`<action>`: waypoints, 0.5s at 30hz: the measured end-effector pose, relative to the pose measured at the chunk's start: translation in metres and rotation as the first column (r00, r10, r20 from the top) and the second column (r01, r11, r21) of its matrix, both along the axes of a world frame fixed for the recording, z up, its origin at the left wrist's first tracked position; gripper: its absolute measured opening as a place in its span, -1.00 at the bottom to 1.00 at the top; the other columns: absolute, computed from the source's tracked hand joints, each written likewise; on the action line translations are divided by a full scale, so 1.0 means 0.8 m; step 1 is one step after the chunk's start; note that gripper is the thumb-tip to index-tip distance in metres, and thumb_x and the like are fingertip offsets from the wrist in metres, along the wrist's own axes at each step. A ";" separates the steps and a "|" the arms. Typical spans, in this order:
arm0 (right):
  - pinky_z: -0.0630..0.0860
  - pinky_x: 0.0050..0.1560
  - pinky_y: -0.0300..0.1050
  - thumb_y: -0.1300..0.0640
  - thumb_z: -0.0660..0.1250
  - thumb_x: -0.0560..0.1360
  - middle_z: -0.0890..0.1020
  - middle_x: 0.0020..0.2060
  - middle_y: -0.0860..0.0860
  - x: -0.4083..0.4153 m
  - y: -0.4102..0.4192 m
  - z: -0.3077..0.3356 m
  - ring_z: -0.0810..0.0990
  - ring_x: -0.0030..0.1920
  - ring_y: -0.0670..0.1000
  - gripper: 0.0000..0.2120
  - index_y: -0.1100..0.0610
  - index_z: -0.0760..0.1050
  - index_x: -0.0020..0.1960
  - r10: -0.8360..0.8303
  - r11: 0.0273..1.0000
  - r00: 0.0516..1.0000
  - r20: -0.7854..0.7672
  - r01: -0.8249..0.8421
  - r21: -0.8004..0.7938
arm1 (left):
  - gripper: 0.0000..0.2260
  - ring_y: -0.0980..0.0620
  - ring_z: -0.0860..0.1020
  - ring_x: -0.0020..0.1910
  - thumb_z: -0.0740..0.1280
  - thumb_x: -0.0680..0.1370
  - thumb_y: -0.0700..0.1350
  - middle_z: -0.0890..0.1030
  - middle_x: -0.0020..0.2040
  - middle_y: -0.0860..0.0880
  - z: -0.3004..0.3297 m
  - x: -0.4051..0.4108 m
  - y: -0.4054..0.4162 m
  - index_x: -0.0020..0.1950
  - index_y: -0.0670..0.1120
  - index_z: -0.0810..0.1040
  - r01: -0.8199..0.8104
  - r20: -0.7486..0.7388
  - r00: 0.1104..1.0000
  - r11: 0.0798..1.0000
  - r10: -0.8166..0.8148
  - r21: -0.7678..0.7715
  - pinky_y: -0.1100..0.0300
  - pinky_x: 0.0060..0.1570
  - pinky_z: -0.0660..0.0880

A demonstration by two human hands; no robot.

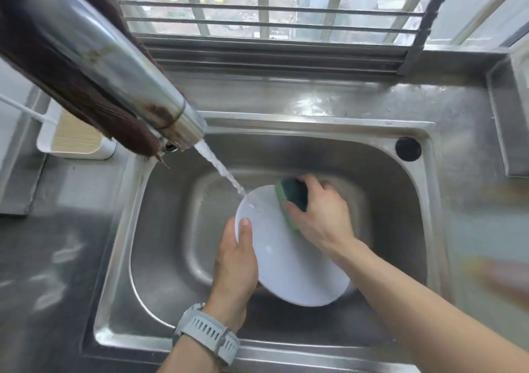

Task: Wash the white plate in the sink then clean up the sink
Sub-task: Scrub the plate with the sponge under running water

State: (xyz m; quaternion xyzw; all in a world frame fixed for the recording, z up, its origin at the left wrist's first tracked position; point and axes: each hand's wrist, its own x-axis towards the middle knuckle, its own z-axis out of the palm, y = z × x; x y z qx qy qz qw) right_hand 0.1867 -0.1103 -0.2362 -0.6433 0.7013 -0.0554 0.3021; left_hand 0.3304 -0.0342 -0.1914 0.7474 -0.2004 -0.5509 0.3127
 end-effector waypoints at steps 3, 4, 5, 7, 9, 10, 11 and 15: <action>0.46 0.03 -0.05 -0.17 0.36 0.48 0.58 0.03 0.03 0.046 0.018 0.023 0.58 0.04 0.12 -0.54 -0.09 0.44 0.33 0.098 0.995 0.978 0.187 -0.091 -0.043 | -0.44 0.05 0.61 0.28 0.05 0.50 0.52 0.67 0.25 0.15 0.004 -0.003 -0.002 0.30 0.27 0.55 -0.069 -0.017 0.997 0.998 0.069 -0.001 -0.16 0.36 0.52; 0.47 0.05 -0.07 -0.19 0.34 0.48 0.58 0.04 -0.01 0.051 0.033 0.035 0.57 0.05 0.07 -0.54 -0.12 0.43 0.35 0.146 0.989 0.962 0.230 -0.141 -0.039 | -0.28 0.04 0.61 0.30 0.03 0.40 0.62 0.67 0.28 0.11 0.003 -0.001 -0.003 0.33 0.26 0.55 -0.113 -0.034 0.993 0.993 0.114 0.024 -0.14 0.37 0.52; 0.48 0.07 -0.09 -0.21 0.32 0.49 0.57 0.04 -0.04 0.050 0.047 0.048 0.56 0.05 0.03 -0.54 -0.14 0.42 0.36 0.193 0.981 0.949 0.251 -0.188 -0.042 | -0.19 0.01 0.65 0.25 0.03 0.32 0.68 0.70 0.24 0.08 0.003 0.001 -0.004 0.32 0.24 0.57 -0.152 -0.053 0.987 0.987 0.154 0.048 -0.16 0.31 0.57; 0.47 0.08 -0.16 -0.24 0.30 0.50 0.54 0.05 -0.11 0.035 0.074 0.067 0.54 0.05 -0.04 -0.50 -0.18 0.38 0.41 0.259 0.965 0.929 0.264 -0.258 -0.039 | -0.18 -0.07 0.72 0.12 0.05 0.28 0.70 0.74 0.14 0.02 0.006 0.005 -0.005 0.27 0.23 0.60 -0.191 -0.079 0.977 0.978 0.198 0.085 -0.22 0.14 0.65; 0.44 0.14 -0.22 -0.25 0.31 0.49 0.51 0.09 -0.17 0.007 0.095 0.077 0.52 0.08 -0.11 -0.48 -0.23 0.36 0.42 0.274 0.958 0.921 0.278 -0.287 0.004 | -0.21 -0.09 0.69 0.18 0.07 0.27 0.71 0.72 0.20 0.05 0.010 0.007 -0.003 0.30 0.29 0.55 -0.180 -0.095 0.978 0.981 0.187 0.075 -0.24 0.21 0.61; 0.43 0.16 -0.24 -0.26 0.31 0.48 0.50 0.09 -0.20 -0.009 0.104 0.080 0.51 0.08 -0.13 -0.48 -0.24 0.36 0.42 0.283 0.953 0.922 0.265 -0.301 0.028 | -0.25 -0.08 0.67 0.23 0.08 0.28 0.70 0.70 0.24 0.09 0.011 0.007 -0.002 0.29 0.32 0.53 -0.164 -0.094 0.981 0.985 0.168 0.052 -0.23 0.27 0.57; 0.43 0.16 -0.24 -0.27 0.30 0.46 0.50 0.08 -0.22 -0.025 0.110 0.080 0.51 0.08 -0.14 -0.48 -0.25 0.37 0.40 0.295 0.949 0.927 0.230 -0.313 0.044 | -0.33 -0.06 0.66 0.24 0.10 0.34 0.66 0.70 0.23 0.12 0.015 0.005 -0.001 0.27 0.33 0.53 -0.143 -0.083 0.986 0.990 0.143 0.015 -0.23 0.28 0.57; 0.48 0.07 -0.12 -0.24 0.32 0.44 0.50 -0.01 -0.16 -0.069 0.099 0.063 0.55 0.04 -0.01 -0.51 -0.21 0.38 0.34 0.198 0.979 0.980 0.016 -0.198 0.056 | -0.85 -0.01 0.69 0.11 0.19 0.67 0.21 0.71 0.04 0.16 0.022 0.003 0.000 0.13 0.30 0.54 -0.034 0.035 0.999 0.996 0.037 -0.081 -0.21 0.11 0.66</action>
